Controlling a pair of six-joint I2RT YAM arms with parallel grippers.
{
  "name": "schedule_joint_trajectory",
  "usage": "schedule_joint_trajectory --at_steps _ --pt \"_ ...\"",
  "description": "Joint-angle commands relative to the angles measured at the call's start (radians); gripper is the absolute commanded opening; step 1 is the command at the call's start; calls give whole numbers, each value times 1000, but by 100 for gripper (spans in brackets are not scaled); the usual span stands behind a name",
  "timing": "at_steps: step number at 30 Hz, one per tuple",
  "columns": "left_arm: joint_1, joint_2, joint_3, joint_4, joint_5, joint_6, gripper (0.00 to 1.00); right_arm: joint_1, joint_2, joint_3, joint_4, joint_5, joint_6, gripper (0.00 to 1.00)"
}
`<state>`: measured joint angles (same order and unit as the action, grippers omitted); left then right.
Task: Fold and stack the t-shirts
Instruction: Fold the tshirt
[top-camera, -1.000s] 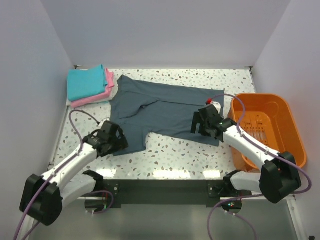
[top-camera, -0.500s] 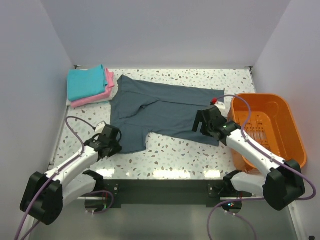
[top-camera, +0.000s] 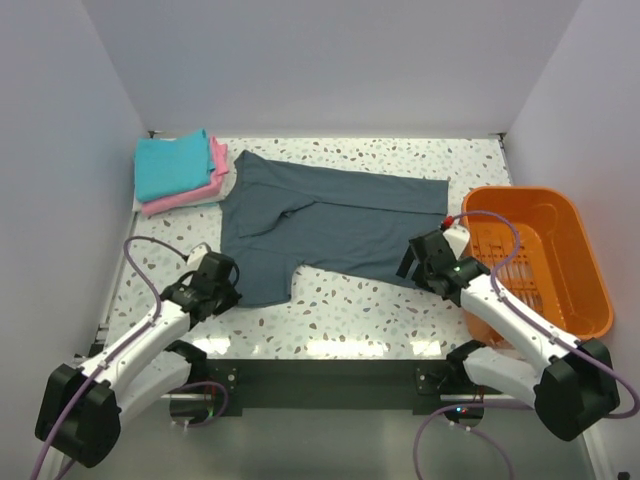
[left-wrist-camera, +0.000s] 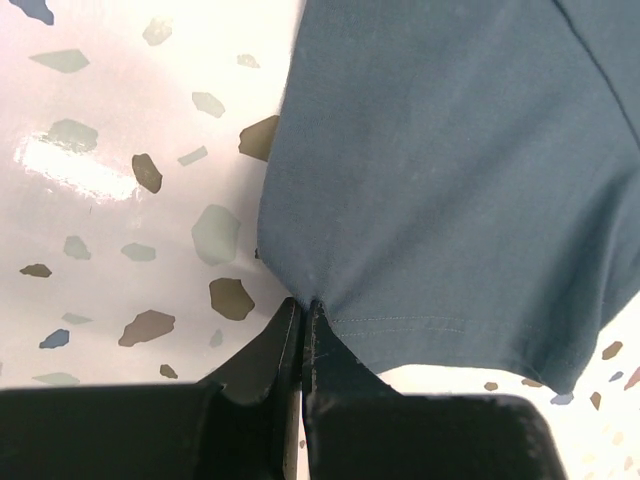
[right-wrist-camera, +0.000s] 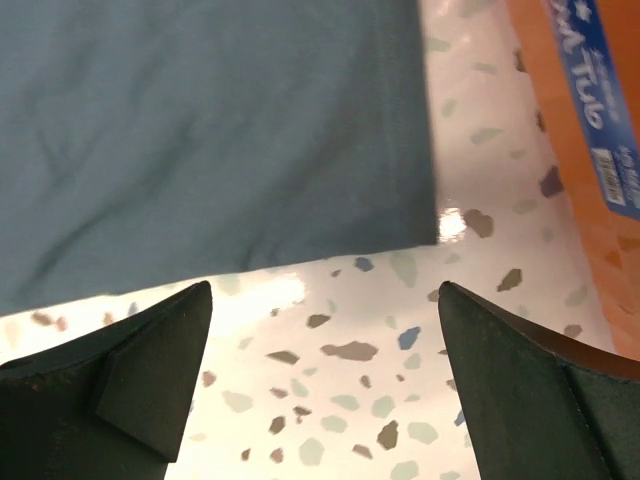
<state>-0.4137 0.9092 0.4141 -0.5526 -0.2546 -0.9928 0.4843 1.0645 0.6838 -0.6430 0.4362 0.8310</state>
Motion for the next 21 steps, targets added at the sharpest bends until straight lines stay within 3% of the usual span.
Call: schedule_joint_trajectory --at_steps 1,8,14,21 --pt "-4 -35 22 -37 -29 11 0 4 -31 -68 3 100 118 98" --pt "-4 -47 40 -63 -60 29 0 2 2 -145 71 205 243 91" --pt "-5 -55 40 -56 -58 34 0 2 86 -182 198 199 260 78" --pt "-4 -61 52 -58 -46 34 0 4 163 -207 278 185 264 69"
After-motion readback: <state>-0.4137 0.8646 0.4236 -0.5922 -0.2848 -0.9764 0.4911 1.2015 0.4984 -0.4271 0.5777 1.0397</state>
